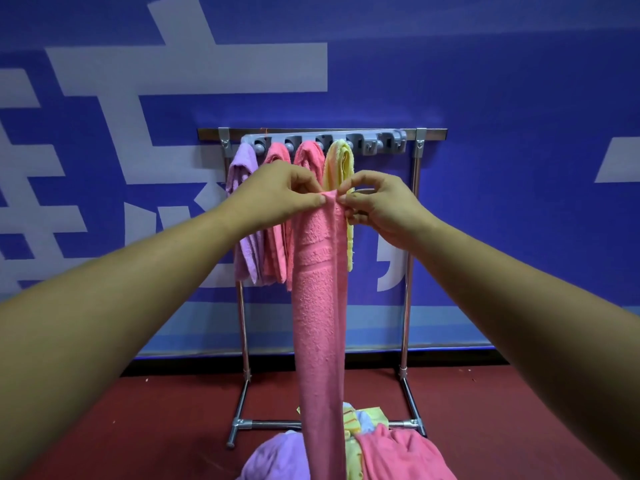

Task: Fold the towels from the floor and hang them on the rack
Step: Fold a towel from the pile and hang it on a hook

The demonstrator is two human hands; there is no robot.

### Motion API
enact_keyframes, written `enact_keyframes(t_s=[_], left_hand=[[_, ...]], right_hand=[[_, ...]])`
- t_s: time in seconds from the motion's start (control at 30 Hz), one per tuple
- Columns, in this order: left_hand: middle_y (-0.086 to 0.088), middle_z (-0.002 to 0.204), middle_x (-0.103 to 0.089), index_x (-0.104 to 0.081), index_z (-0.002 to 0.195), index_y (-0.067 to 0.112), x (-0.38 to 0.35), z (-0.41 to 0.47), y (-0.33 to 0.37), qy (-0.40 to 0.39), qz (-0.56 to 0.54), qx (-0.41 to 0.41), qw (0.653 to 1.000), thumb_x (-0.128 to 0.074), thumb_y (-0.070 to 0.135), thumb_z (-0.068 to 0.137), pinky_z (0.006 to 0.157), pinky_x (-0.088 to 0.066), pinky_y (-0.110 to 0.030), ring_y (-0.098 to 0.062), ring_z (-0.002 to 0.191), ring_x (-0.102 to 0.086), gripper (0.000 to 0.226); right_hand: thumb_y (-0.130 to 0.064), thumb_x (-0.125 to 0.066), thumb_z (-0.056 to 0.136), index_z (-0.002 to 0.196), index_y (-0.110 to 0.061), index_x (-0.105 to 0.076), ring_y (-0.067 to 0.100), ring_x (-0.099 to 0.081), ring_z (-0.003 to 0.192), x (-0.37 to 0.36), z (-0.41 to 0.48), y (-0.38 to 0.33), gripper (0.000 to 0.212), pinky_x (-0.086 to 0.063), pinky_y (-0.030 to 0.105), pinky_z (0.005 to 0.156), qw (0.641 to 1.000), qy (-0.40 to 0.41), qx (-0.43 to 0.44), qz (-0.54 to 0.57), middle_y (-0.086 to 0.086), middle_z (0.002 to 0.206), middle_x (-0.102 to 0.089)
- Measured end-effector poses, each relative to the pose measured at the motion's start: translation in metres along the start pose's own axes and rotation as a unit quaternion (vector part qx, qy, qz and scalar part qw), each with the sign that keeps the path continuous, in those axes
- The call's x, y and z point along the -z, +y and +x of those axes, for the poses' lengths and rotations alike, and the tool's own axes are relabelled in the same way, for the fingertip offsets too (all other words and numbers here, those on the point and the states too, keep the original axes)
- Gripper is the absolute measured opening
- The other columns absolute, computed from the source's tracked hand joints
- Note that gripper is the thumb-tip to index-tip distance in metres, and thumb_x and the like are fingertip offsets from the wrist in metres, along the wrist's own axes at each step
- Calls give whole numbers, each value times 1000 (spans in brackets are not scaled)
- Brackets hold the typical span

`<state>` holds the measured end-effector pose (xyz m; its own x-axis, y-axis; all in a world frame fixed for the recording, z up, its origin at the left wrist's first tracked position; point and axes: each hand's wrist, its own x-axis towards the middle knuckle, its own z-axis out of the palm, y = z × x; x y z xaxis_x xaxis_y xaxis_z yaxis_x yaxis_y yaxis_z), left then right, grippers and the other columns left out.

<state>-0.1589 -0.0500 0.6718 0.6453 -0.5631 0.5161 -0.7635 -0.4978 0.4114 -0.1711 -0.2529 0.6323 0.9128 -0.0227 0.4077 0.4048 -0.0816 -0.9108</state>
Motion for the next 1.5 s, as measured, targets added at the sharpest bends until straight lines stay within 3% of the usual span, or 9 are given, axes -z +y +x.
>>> enact_keyframes(t_s=[0.17,0.33,0.53,0.67,0.73,0.93,1.23,1.4,1.5], left_hand=[[2,88,-74,-76,91,18,-1,3,-5,26,-26,22,999,-74,34,86,81,-54,-32,-14,88,-69,17],[5,88,-73,-76,92,21,2,2,-5,20,-46,32,998,-73,34,86,74,-51,-19,-4,83,-66,15],[2,93,-63,-75,78,16,7,-5,-8,-23,-35,26,999,-74,31,85,64,-39,-2,7,76,-55,17],[4,114,-52,-74,77,8,17,-9,-24,-84,19,61,994,-76,42,80,80,-35,-14,-4,106,-49,35],[4,108,-56,-74,80,11,20,-10,-28,-86,13,61,994,-74,42,82,80,-37,-17,-2,100,-51,31],[9,73,-70,-74,82,22,8,-10,-31,20,-32,70,997,-76,40,82,71,-45,-21,0,69,-60,18],[2,82,-73,-71,102,16,0,-13,-21,66,-239,98,964,-75,13,85,62,-52,-14,-4,76,-68,18],[8,74,-71,-74,93,16,-4,-12,-16,72,-248,105,960,-75,18,85,63,-54,-19,-1,72,-65,8],[6,74,-70,-74,92,18,-8,-14,-15,61,-220,93,969,-76,20,85,64,-55,-22,-2,72,-64,7]], right_hand=[[-9,-62,95,101,9,-68,21,-61,72,-5,-6,-9,19,-56,29,75,994,-76,-8,74,18,82,-64],[-16,-78,80,102,11,-69,30,-59,80,-9,-5,-11,36,-52,37,80,997,-65,32,-14,21,88,-66],[-7,-70,91,100,10,-69,20,-60,71,-11,-11,-14,20,-55,30,74,992,-81,58,-80,18,83,-66],[-7,-65,95,100,14,-65,22,-58,72,-6,-18,-15,22,-55,29,73,988,-76,72,-115,13,80,-63],[-8,-63,96,99,14,-63,21,-59,71,-2,-20,-13,22,-55,30,74,987,-66,74,-124,10,78,-63],[-10,-61,98,97,6,-60,21,-59,70,-8,-22,-7,16,-54,41,77,989,-12,72,-128,9,78,-62],[-8,-62,96,96,-4,-58,23,-59,70,-6,-22,-13,6,-54,50,81,992,20,67,-109,11,80,-62],[-12,-67,94,123,-10,-62,20,-65,85,-5,-20,-23,30,-54,44,86,990,-77,42,-107,19,101,-68],[-23,-76,87,114,-11,-71,18,-66,90,-4,-21,-33,29,-55,44,88,963,-133,38,-229,20,106,-72]])
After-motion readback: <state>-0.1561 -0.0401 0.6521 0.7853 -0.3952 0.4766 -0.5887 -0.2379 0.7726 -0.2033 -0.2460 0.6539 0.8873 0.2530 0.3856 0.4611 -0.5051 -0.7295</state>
